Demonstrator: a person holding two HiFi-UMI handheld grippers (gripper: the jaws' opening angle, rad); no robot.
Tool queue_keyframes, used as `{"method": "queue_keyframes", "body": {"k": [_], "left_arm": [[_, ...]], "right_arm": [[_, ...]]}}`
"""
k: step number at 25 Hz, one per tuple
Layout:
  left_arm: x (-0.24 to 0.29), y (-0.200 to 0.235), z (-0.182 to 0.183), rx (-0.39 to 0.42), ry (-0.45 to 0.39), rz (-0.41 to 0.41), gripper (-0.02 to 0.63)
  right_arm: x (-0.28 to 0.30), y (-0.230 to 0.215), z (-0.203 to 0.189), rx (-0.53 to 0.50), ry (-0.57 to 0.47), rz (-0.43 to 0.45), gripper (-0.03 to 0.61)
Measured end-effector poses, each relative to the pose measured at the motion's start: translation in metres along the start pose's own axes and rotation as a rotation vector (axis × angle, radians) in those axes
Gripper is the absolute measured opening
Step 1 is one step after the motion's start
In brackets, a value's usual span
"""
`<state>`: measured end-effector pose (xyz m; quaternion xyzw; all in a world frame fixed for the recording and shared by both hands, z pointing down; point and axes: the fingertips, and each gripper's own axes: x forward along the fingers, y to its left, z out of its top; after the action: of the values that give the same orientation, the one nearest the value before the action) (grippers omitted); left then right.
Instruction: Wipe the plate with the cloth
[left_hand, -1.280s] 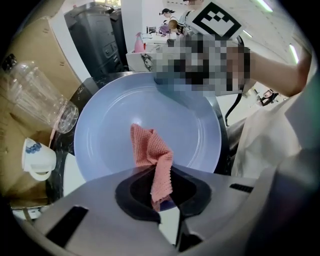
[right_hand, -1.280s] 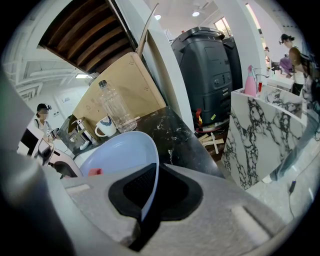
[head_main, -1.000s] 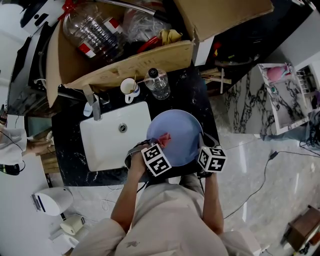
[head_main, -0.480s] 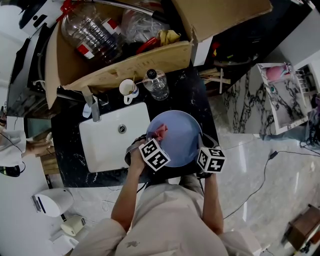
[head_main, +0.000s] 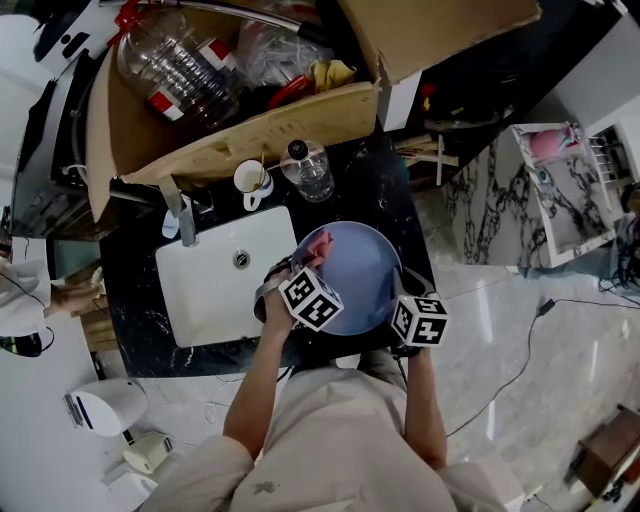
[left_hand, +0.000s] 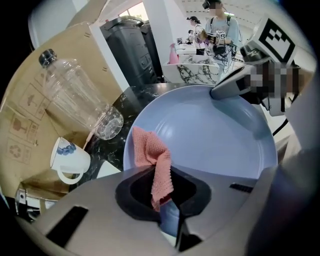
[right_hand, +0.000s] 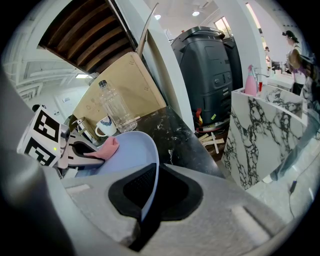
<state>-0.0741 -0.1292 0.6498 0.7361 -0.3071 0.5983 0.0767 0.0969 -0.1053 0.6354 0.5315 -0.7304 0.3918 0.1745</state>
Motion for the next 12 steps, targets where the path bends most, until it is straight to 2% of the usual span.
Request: {"method": "queue_keyframes", "body": {"k": [12], "left_arm": [[0.007, 0.005, 0.032, -0.026, -0.1, 0.037, 0.032]], "right_arm": [[0.0, 0.0, 0.0, -0.001, 0.001, -0.001, 0.021]]}}
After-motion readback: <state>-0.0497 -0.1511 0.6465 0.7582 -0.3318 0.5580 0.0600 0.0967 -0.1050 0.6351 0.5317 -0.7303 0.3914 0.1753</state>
